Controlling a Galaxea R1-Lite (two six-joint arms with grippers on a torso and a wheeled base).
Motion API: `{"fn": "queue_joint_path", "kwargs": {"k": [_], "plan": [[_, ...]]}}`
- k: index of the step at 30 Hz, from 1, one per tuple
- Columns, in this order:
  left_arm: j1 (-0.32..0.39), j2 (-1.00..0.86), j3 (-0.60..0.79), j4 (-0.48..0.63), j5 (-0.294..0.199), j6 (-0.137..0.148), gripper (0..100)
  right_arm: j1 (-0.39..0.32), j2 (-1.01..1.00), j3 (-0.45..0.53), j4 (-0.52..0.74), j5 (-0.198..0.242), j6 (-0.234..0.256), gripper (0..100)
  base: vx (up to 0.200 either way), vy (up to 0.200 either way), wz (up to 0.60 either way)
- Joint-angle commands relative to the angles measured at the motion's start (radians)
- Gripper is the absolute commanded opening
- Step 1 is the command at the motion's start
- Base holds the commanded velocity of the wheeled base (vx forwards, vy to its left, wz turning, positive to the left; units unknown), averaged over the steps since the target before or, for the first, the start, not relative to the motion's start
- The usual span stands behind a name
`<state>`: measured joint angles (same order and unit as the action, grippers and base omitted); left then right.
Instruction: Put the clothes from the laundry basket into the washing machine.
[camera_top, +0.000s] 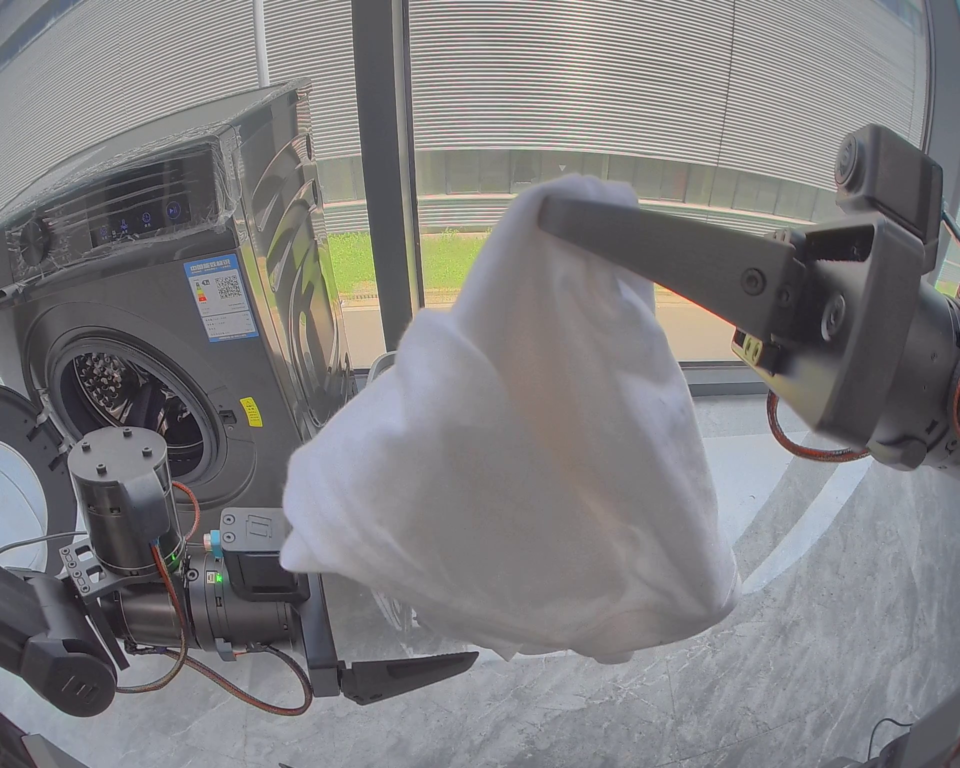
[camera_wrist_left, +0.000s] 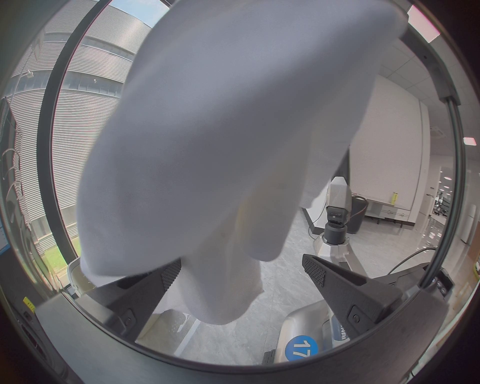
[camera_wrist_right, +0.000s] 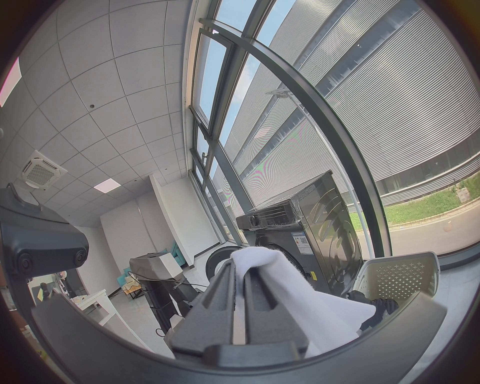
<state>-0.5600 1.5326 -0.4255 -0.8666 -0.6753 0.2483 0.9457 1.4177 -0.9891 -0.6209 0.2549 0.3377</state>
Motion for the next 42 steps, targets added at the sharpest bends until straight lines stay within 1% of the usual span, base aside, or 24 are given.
{"fn": "queue_joint_path", "kwargs": {"k": [1, 8, 12, 22, 23, 26, 34, 35, 36, 37, 38, 39, 40, 42], "plan": [[0.037, 0.024, -0.007, -0.002, 0.026, 0.003, 100, 0.008, -0.005, 0.001, 0.000, 0.000, 0.001, 0, 0.000, 0.000, 0.00], [0.026, 0.029, -0.006, -0.019, 0.017, -0.003, 100, 0.021, -0.009, 0.001, 0.000, 0.000, 0.001, 0, 0.000, 0.000, 0.00], [-0.003, 0.057, -0.010, -0.049, 0.013, -0.007, 100, 0.024, -0.008, -0.002, 0.000, 0.000, 0.001, 0, 0.000, 0.000, 0.00], [-0.009, 0.074, -0.015, -0.051, 0.013, -0.001, 100, 0.024, -0.008, -0.003, 0.000, 0.000, 0.001, 0, 0.000, 0.000, 0.00], [-0.009, 0.074, -0.016, -0.052, 0.013, -0.001, 0, 0.024, -0.008, -0.003, 0.000, 0.000, 0.003, 0, 0.000, 0.000, 0.00], [-0.011, 0.077, -0.030, -0.051, 0.013, -0.009, 0, 0.024, -0.008, -0.005, 0.000, 0.000, 0.003, 0, 0.000, 0.000, 0.00], [-0.011, 0.086, -0.045, -0.052, 0.014, -0.007, 0, 0.024, -0.011, -0.008, 0.000, -0.002, 0.003, 0, 0.000, 0.000, 0.00], [-0.011, 0.080, -0.045, -0.054, 0.014, -0.007, 0, 0.019, -0.011, -0.006, 0.000, -0.008, 0.003, 0, 0.000, 0.000, 0.00], [-0.011, 0.074, -0.044, -0.057, 0.014, -0.009, 0, 0.007, -0.009, -0.005, 0.000, -0.023, 0.003, 0, 0.000, 0.000, 0.00], [-0.011, 0.074, -0.044, -0.057, 0.014, -0.009, 0, 0.007, -0.009, -0.005, 0.000, -0.023, 0.003, 0, 0.000, 0.000, 0.00], [-0.011, 0.051, -0.038, -0.071, 0.014, -0.009, 0, -0.053, -0.002, 0.003, 0.000, -0.059, 0.003, 0, 0.000, 0.000, 0.00], [-0.011, 0.046, -0.036, -0.072, 0.013, -0.009, 0, -0.067, 0.000, 0.003, 0.000, -0.062, 0.003, 0, 0.000, 0.000, 0.00], [-0.011, 0.018, -0.030, -0.077, 0.013, -0.017, 0, -0.157, 0.021, 0.006, 0.000, -0.066, 0.003, 0, 0.000, 0.000, 0.00], [-0.011, -0.017, -0.025, -0.078, 0.013, -0.030, 0, -0.248, 0.049, 0.007, 0.000, -0.069, 0.003, 0, 0.000, 0.000, 0.00]]}}
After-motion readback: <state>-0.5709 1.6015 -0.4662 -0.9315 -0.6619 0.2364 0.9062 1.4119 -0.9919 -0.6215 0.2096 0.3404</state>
